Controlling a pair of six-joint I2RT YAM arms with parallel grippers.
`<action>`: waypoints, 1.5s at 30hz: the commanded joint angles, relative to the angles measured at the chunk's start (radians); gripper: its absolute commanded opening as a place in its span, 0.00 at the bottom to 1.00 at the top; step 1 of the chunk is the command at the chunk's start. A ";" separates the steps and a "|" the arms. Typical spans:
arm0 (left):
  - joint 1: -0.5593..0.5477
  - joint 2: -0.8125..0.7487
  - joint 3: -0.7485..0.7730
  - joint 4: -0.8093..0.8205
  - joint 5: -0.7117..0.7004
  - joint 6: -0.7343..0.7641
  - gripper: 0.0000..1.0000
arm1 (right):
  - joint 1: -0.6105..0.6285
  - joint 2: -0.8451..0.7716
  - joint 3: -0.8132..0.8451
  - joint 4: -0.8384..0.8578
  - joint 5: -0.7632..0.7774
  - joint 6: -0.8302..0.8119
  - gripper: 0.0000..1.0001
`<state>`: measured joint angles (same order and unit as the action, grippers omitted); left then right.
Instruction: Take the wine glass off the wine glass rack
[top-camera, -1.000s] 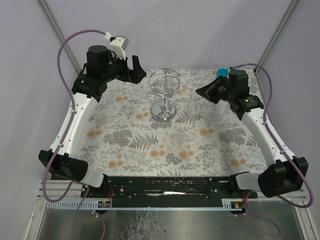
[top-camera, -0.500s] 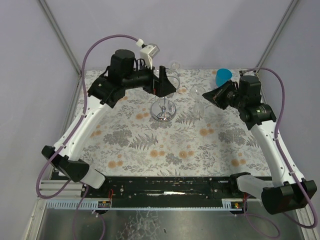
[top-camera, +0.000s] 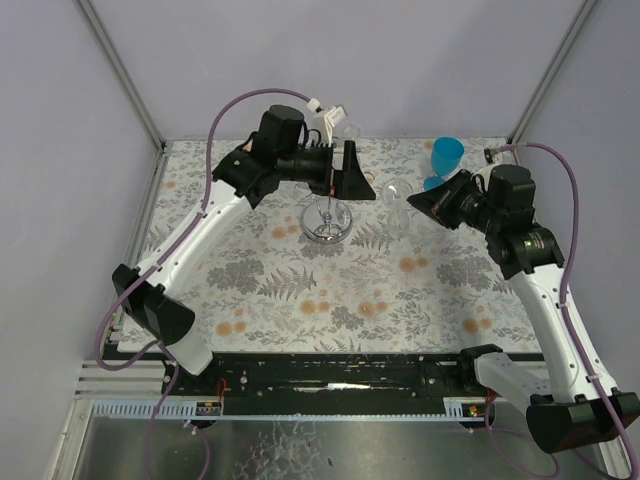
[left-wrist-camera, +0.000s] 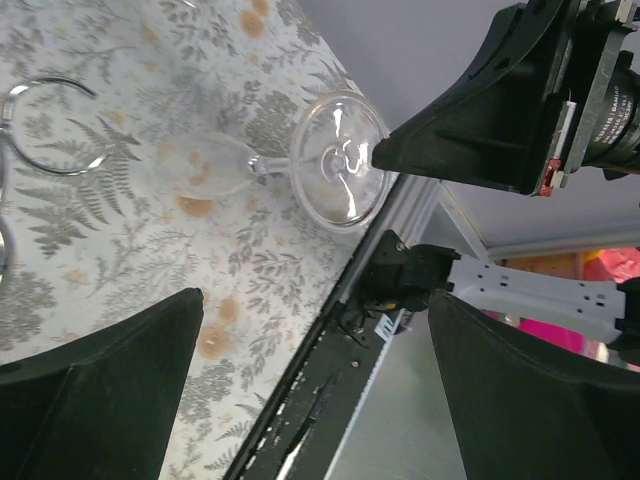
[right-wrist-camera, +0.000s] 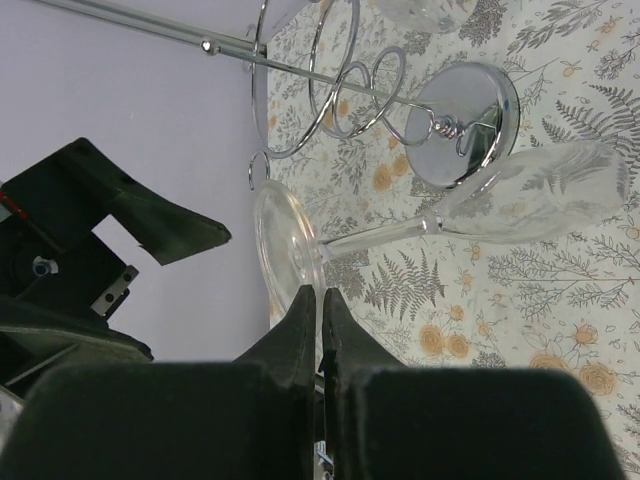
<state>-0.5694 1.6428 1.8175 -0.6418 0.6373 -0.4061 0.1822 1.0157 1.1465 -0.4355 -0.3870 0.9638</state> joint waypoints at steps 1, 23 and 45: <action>-0.022 0.017 0.025 0.075 0.086 -0.078 0.93 | -0.005 -0.042 0.016 0.075 -0.044 -0.032 0.00; -0.052 0.178 0.095 0.244 0.227 -0.236 0.76 | -0.005 -0.088 0.013 0.049 -0.064 -0.044 0.00; -0.053 0.213 0.080 0.363 0.332 -0.353 0.14 | -0.004 -0.093 -0.003 0.054 -0.074 -0.045 0.00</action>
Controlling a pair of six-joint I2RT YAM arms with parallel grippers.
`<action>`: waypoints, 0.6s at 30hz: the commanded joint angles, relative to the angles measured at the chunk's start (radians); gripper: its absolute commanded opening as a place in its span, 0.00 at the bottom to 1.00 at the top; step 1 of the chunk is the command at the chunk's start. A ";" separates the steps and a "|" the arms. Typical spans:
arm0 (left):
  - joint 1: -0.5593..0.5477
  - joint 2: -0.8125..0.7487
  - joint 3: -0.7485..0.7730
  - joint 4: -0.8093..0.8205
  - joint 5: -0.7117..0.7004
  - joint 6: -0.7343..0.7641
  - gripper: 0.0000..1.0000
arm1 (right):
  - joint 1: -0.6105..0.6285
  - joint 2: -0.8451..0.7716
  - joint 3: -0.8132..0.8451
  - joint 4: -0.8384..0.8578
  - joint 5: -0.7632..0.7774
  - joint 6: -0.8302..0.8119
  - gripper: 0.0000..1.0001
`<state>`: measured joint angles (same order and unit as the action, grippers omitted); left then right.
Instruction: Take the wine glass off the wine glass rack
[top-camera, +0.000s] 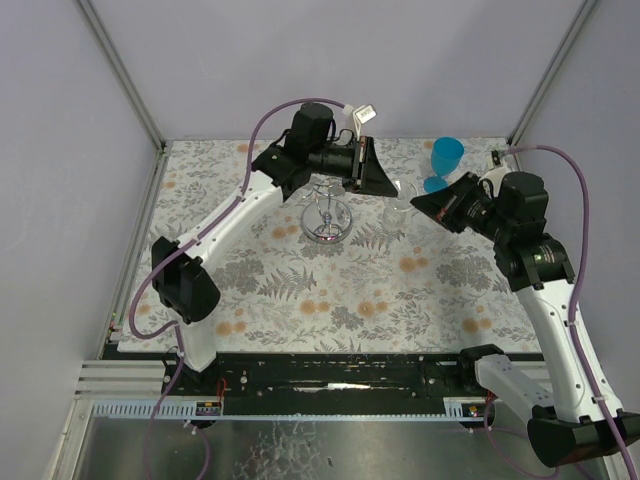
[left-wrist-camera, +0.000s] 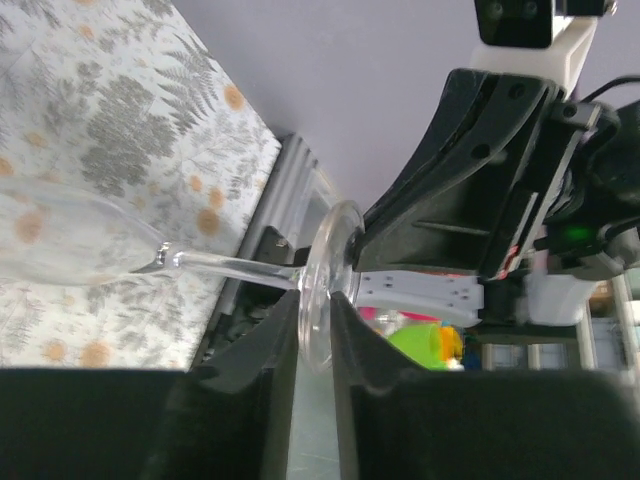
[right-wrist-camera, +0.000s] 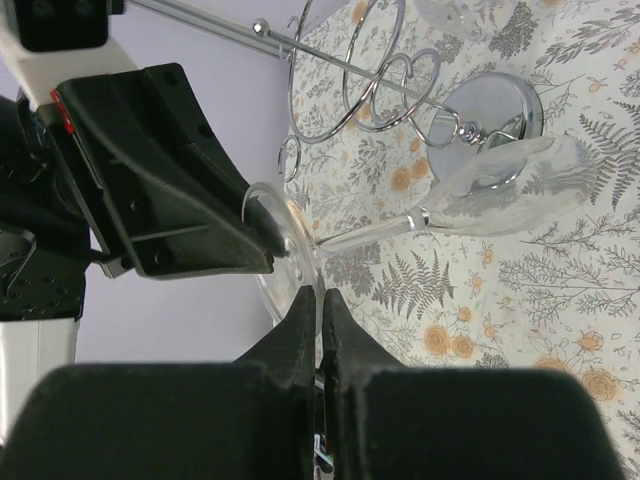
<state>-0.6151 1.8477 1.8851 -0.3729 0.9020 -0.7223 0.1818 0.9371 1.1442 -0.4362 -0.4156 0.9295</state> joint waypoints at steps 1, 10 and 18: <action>-0.008 0.011 0.012 0.100 0.072 -0.043 0.06 | -0.005 -0.014 -0.001 0.055 -0.048 -0.011 0.00; -0.009 -0.014 0.007 0.102 0.094 -0.012 0.00 | -0.004 -0.015 0.071 -0.059 0.008 -0.068 0.40; -0.036 -0.050 0.011 0.015 0.125 0.187 0.00 | -0.004 -0.041 0.254 -0.249 0.219 -0.132 0.82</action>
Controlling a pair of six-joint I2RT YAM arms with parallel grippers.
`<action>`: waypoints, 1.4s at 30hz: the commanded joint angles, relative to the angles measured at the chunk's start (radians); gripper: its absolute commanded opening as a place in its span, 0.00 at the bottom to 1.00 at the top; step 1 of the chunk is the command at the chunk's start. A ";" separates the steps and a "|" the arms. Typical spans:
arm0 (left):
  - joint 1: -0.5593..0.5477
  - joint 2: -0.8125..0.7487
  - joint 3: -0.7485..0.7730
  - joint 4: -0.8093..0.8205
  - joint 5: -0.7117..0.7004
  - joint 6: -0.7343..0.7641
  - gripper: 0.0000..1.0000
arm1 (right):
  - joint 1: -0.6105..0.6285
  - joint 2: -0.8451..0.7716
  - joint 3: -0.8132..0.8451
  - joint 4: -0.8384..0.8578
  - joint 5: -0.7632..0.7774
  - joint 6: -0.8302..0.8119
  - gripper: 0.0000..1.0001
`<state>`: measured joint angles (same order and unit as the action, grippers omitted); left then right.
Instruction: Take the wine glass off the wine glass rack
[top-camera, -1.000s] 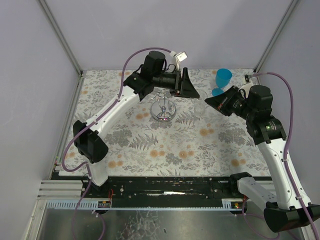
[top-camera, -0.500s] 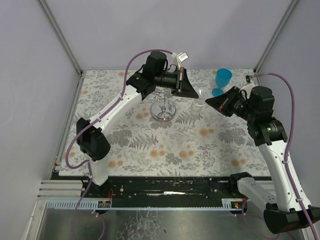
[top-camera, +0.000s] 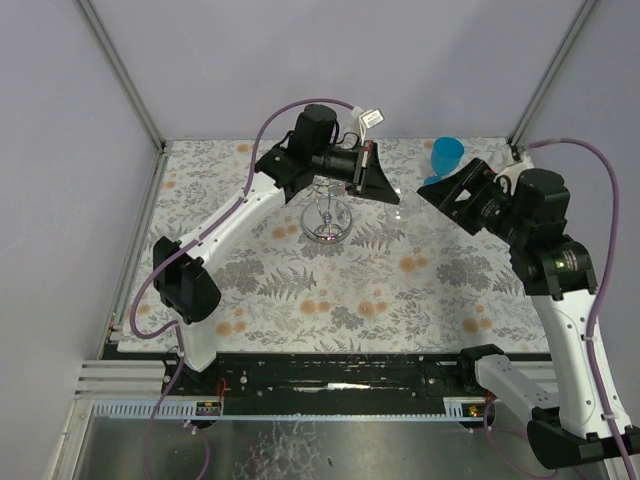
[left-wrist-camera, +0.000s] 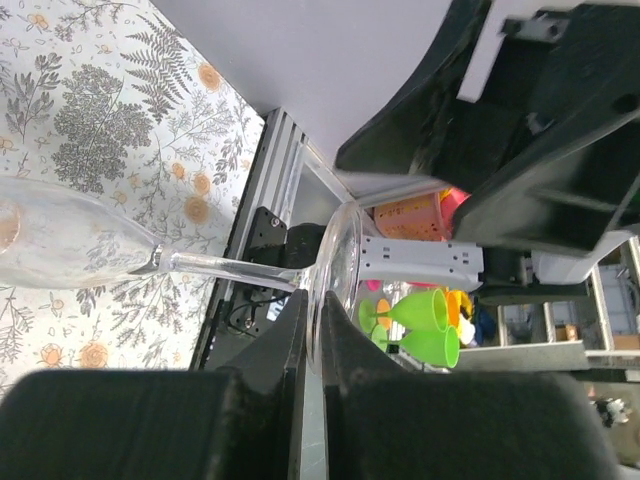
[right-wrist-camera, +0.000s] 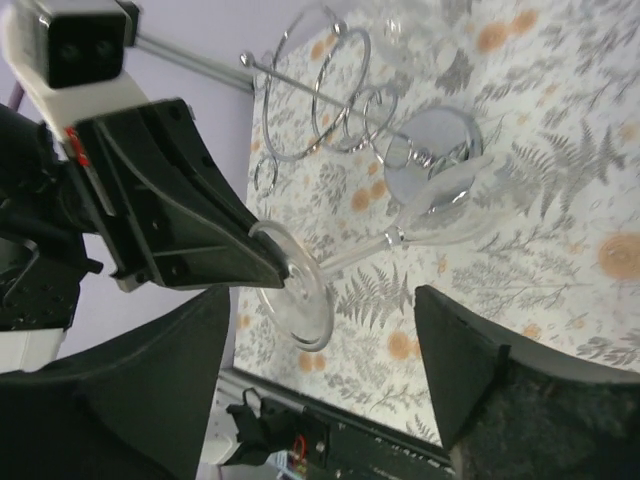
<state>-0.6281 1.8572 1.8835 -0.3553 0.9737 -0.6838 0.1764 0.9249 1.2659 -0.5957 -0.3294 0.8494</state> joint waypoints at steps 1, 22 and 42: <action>-0.036 -0.063 0.021 -0.038 0.053 0.207 0.00 | 0.001 -0.026 0.158 -0.114 0.164 -0.055 0.85; -0.450 -0.322 -0.286 -0.260 -0.598 1.507 0.00 | -0.009 0.200 0.326 -0.430 0.239 -0.049 1.00; -0.530 -0.400 -0.584 -0.031 -0.775 1.919 0.00 | -0.014 0.240 0.136 -0.302 0.115 -0.023 0.99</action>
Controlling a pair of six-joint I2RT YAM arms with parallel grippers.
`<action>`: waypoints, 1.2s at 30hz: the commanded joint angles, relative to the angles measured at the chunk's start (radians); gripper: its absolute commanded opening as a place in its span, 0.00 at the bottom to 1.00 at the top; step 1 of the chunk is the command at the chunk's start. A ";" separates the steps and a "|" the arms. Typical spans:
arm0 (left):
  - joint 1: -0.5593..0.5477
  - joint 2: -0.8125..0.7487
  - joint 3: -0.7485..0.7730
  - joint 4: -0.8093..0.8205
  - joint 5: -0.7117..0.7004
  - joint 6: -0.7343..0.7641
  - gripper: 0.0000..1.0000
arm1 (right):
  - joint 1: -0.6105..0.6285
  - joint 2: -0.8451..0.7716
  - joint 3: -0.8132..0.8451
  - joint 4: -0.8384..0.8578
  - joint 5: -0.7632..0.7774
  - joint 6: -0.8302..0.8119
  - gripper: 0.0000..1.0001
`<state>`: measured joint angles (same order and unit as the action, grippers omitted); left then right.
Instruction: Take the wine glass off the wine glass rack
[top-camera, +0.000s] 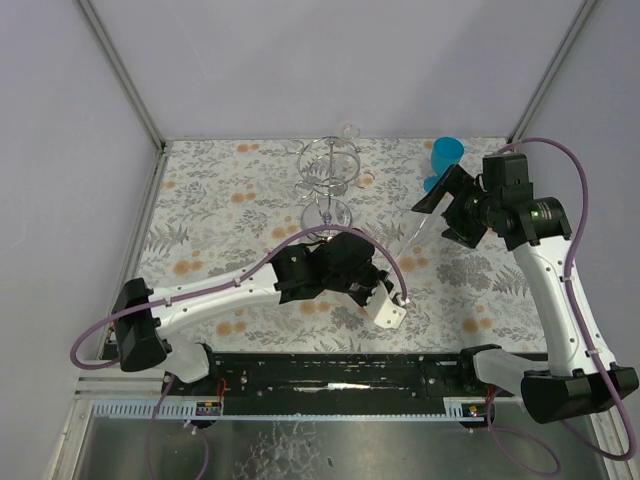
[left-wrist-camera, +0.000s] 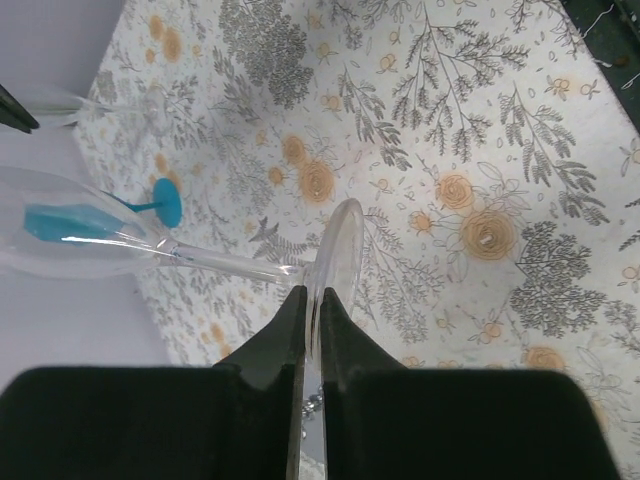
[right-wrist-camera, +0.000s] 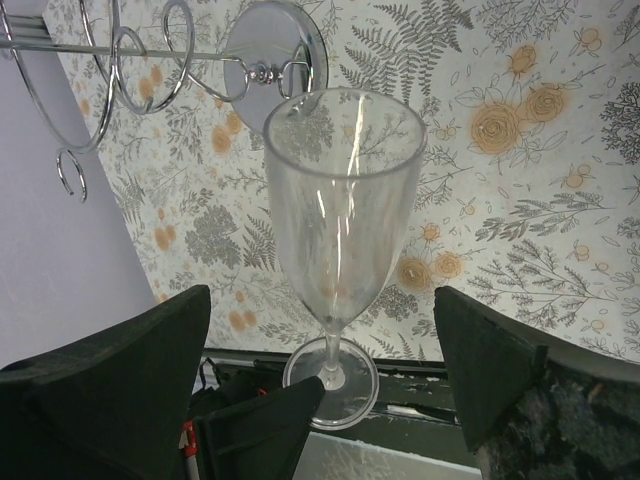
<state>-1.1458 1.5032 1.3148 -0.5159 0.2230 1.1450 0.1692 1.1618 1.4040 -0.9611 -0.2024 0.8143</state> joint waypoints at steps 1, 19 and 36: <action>-0.015 -0.048 -0.020 0.132 -0.025 0.095 0.00 | -0.006 0.007 -0.004 0.068 -0.008 0.014 0.99; -0.030 -0.077 -0.105 0.169 -0.075 0.197 0.00 | -0.023 0.020 -0.019 0.041 -0.024 -0.011 0.86; -0.030 -0.108 -0.179 0.212 -0.105 0.282 0.00 | -0.032 0.024 -0.078 0.033 -0.069 -0.028 0.77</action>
<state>-1.1709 1.4441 1.1511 -0.3992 0.1299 1.3819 0.1429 1.1896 1.3224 -0.9516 -0.2428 0.7929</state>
